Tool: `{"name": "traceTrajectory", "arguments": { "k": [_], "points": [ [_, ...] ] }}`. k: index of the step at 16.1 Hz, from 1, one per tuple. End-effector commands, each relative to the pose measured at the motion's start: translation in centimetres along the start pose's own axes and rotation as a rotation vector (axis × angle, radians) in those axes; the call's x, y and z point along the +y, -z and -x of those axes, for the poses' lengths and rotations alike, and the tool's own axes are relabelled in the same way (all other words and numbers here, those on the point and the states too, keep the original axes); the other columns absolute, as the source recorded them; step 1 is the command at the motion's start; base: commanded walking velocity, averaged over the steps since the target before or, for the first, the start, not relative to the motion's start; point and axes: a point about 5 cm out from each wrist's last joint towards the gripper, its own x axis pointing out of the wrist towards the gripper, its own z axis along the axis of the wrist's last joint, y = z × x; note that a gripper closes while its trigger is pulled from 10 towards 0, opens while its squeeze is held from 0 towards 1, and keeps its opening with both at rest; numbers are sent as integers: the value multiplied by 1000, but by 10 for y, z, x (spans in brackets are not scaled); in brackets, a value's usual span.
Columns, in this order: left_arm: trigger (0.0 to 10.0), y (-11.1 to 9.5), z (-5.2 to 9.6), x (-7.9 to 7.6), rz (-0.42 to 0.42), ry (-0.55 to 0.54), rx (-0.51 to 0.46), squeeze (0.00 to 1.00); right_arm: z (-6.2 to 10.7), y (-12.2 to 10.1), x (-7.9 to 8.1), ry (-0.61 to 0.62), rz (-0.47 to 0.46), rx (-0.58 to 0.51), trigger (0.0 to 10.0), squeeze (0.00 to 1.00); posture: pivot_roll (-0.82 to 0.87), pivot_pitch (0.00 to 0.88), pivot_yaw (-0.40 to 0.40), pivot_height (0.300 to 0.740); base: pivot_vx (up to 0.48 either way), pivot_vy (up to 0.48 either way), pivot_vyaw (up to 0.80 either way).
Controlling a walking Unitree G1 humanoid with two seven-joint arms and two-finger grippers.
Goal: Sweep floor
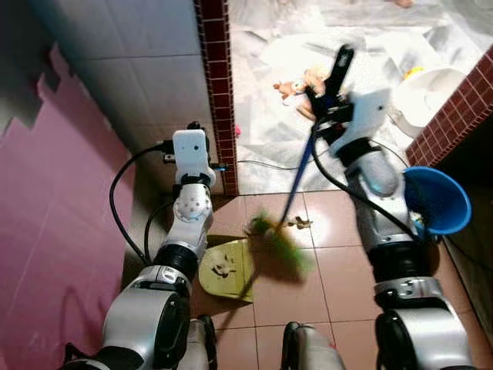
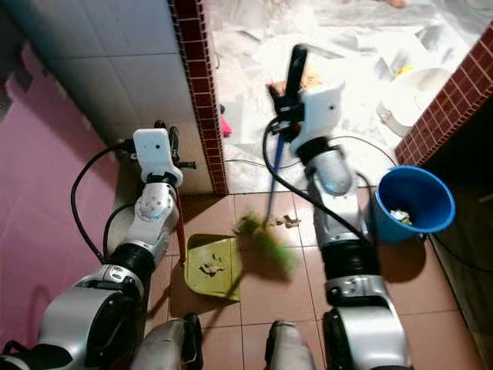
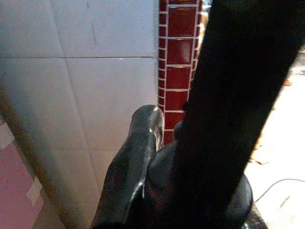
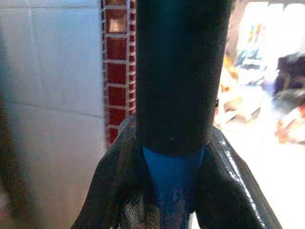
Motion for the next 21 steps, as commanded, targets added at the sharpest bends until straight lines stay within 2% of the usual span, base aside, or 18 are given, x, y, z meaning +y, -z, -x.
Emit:
{"name": "traceTrajectory", "arguments": {
  "k": [1, 2, 3, 5, 7, 8, 9, 10, 11, 12, 14, 16, 19, 21],
  "points": [
    [10000, 16, 9, 0, 152, -81, 102, 0, -3, -10, 1, 12, 51, -50, 10000, 0, -131, 104, 26, 740, 0, 0, 0],
    [10000, 18, 9, 6, 145, -115, 114, 0, 2, -6, 0, 21, 99, -49, 10000, 0, -120, 93, 25, 740, 0, 0, 0],
    [10000, 19, 9, 7, 149, -110, 136, 0, 4, -4, -1, 34, 108, -46, 10000, 0, -112, 89, 24, 740, 0, 0, 0],
    [10000, 15, 10, 9, 153, -103, 99, 0, 10, 1, -3, 52, 134, -37, 10000, 0, -101, 81, 23, 740, 0, 0, 0],
    [10000, 10, 12, 14, 185, -63, 64, 0, 13, 4, -2, 75, 205, -46, 10000, 0, -76, 66, 22, 740, 0, 0, 0],
    [10000, 3, 13, 17, 230, -82, 49, 0, 14, 4, -1, 92, 239, -47, 10000, 0, -69, 61, 24, 740, 0, 0, 0],
    [10000, 1, 14, 20, 221, -94, 46, 0, 16, 5, 0, 103, 253, -47, 10000, 0, -63, 57, 24, 740, 0, 0, 0],
    [10000, -6, 18, 21, 213, -36, 7, 0, 21, 11, 2, 130, 292, -20, 10000, 0, -51, 50, 25, 740, 0, 0, 0],
    [10000, -13, 22, 22, 210, 29, -29, 0, 27, 17, 4, 153, 291, -1, 10000, 0, -51, 50, 25, 740, 0, 0, 0],
    [10000, -14, 28, 27, 185, 11, -30, 0, 37, 26, 8, 170, 295, 35, 10000, 0, -37, 41, 24, 740, 0, 0, 0],
    [10000, -16, 35, 28, 213, 14, -22, 0, 51, 39, 15, 179, 313, 82, 10000, 0, -37, 41, 24, 740, 0, 0, 0],
    [10000, -18, 41, 29, 191, 29, -39, 0, 63, 48, 16, 203, 320, 127, 10000, 0, -23, 45, 20, 740, 0, 0, 0],
    [10000, -17, 48, 30, 165, 23, -17, 0, 73, 59, 21, 226, 264, 170, 10000, 0, -21, 55, 17, 740, 0, 0, 0],
    [10000, -21, 51, 27, 135, 39, -19, 0, 74, 68, 32, 216, 181, 217, 10000, 0, -20, 55, 13, 740, 0, 0, 0]
  ]
}}
